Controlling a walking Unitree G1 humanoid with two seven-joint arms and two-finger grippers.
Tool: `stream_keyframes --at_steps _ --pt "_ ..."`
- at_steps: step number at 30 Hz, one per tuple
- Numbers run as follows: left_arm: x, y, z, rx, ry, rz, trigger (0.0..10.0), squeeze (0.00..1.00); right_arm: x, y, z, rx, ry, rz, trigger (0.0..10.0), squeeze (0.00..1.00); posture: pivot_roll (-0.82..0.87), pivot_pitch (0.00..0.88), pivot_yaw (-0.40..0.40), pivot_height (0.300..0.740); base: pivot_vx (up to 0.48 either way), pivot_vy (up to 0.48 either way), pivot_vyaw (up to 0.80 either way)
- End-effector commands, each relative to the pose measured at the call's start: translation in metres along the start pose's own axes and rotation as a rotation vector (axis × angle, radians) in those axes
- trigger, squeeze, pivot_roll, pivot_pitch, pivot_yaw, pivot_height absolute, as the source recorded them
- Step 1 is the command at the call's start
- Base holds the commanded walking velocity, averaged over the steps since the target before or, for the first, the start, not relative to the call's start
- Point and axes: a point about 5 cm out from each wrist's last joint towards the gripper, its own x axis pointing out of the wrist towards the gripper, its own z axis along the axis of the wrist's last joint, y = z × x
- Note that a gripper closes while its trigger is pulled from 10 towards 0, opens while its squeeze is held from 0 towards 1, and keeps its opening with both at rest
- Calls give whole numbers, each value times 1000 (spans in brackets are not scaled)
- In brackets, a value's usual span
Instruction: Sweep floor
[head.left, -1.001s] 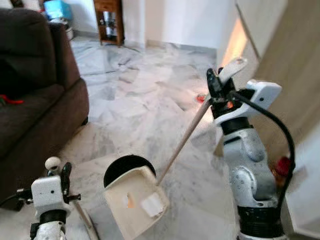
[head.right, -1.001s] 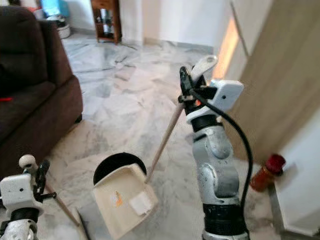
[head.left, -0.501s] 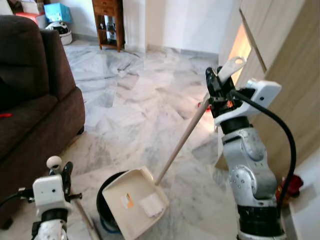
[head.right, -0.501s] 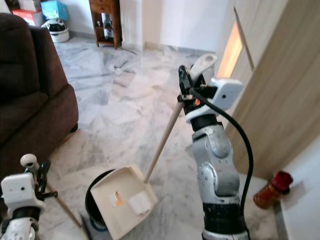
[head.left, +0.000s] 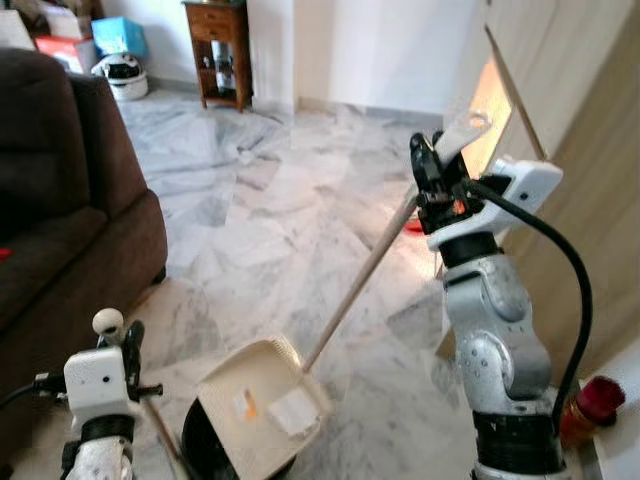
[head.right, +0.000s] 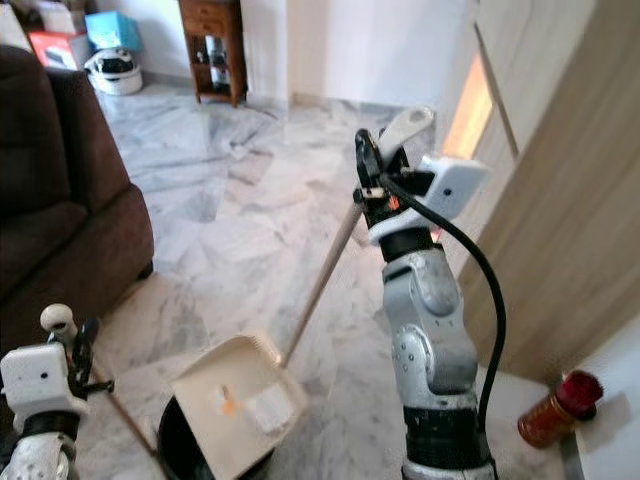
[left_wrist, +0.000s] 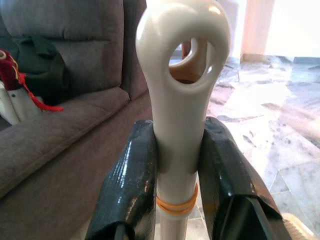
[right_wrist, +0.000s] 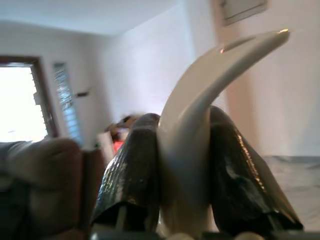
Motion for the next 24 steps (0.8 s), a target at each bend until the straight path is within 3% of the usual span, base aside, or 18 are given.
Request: stream_keyframes --at_steps 1,6,12,15,24 --pt "2 -2 9 -6 -54 -6 10000 0 0 3 12 32 -58 15 10000 0 67 0 -15 740 0 0 0" --pt "2 -4 9 -4 -52 -12 10000 0 -2 5 13 28 -65 22 10000 0 68 0 -15 740 0 0 0" --pt "2 -6 9 -3 -54 -22 10000 0 -2 16 17 -39 -114 70 10000 0 67 0 -14 740 0 0 0" --pt "3 -6 9 1 -59 -28 10000 0 -5 28 21 -75 -147 132 10000 0 67 0 -14 740 0 0 0" --pt "5 -8 11 12 -69 -44 10000 0 -8 39 26 -16 -216 99 10000 0 67 0 -11 740 0 0 0"
